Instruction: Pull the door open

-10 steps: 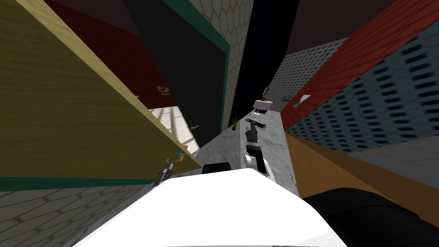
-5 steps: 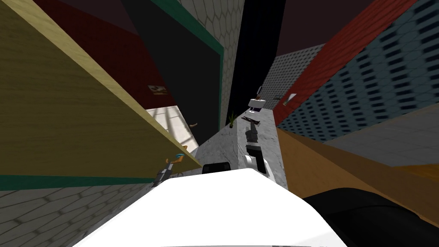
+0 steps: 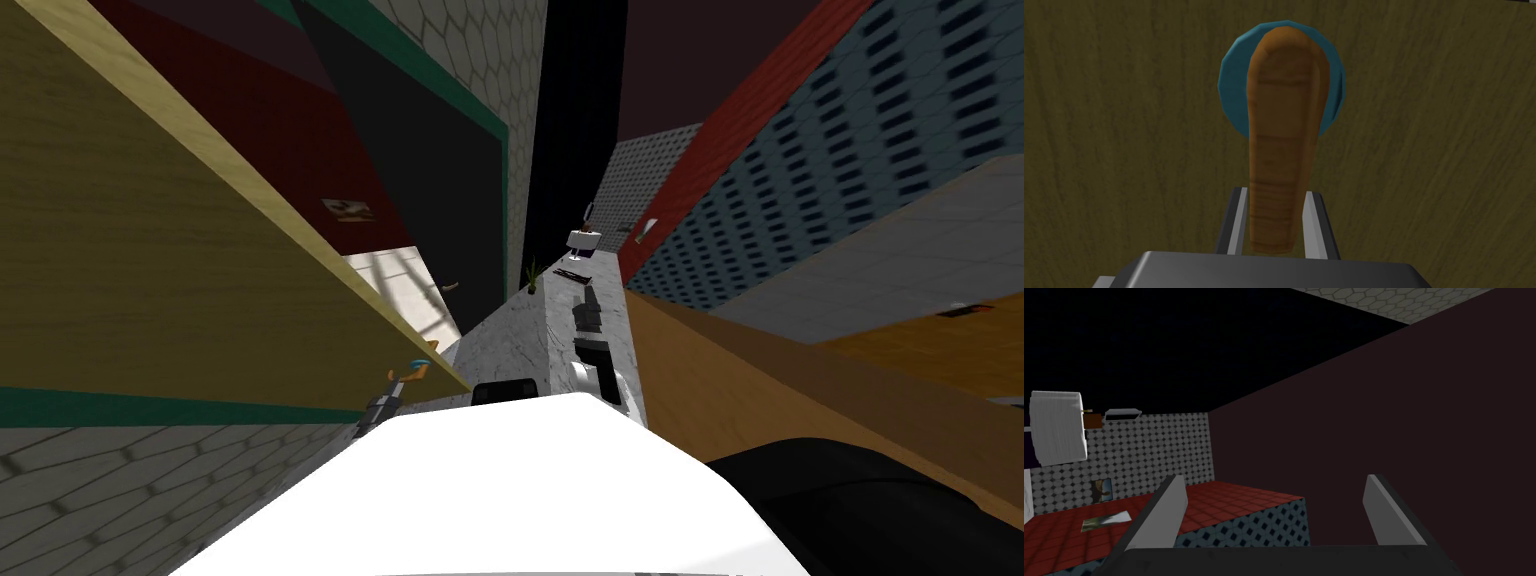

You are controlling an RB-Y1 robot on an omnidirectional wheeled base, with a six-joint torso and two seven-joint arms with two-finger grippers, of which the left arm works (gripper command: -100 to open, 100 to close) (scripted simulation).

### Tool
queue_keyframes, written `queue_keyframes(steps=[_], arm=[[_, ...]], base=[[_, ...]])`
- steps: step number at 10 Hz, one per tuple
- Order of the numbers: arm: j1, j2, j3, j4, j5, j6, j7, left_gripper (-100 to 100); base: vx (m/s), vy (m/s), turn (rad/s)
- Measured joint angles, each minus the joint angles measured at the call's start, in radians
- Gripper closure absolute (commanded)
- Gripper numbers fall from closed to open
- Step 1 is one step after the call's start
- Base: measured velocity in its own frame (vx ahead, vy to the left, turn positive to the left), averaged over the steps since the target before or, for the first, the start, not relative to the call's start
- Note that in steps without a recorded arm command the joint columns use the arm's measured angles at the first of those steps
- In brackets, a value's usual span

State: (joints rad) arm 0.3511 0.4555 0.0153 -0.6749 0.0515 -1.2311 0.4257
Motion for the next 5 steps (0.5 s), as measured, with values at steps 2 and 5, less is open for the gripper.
queue_keyframes(steps=[2, 5], arm=[[0.0, 0.005, 0.001, 0.013, 0.0, -0.002, 0.002, 100], [-0.005, 0.009, -0.005, 0.023, -0.004, -0.018, 0.009, 100]], base=[[-0.227, 0.043, -0.192], [-0.223, 0.063, -0.179]])
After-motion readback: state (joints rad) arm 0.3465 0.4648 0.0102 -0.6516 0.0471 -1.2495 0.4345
